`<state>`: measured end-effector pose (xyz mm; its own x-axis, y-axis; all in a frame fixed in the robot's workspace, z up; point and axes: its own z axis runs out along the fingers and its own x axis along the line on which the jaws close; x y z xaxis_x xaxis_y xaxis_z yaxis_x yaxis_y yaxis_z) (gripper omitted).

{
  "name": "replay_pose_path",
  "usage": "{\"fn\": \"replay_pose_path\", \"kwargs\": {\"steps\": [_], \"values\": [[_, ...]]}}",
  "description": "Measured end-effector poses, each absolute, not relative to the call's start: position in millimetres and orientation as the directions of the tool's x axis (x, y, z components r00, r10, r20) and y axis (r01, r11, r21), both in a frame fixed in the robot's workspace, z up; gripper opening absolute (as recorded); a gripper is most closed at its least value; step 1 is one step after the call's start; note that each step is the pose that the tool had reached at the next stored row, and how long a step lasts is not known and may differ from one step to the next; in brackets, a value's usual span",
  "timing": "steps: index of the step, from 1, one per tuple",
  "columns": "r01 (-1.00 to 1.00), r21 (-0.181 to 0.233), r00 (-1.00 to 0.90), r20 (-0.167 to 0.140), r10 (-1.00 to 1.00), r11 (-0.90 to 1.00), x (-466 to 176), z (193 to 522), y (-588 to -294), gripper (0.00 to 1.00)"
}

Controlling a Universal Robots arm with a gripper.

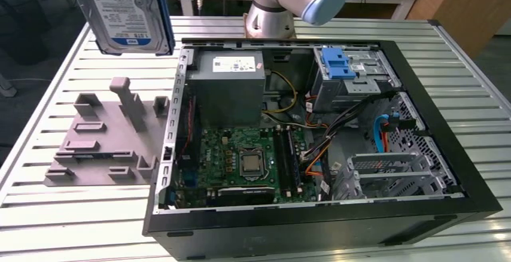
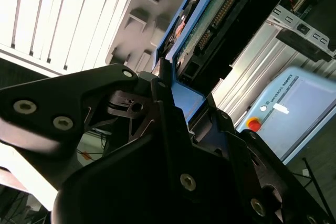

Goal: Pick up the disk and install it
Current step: 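Pick up the disk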

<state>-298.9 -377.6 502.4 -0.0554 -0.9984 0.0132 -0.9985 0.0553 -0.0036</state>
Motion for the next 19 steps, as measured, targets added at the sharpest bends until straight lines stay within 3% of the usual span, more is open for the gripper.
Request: {"fn": "replay_pose_path", "kwargs": {"steps": [19], "values": [[-0.998, -0.004, -0.055, 0.013, -0.998, 0.055, -277, 502, -378, 0.36]]}}
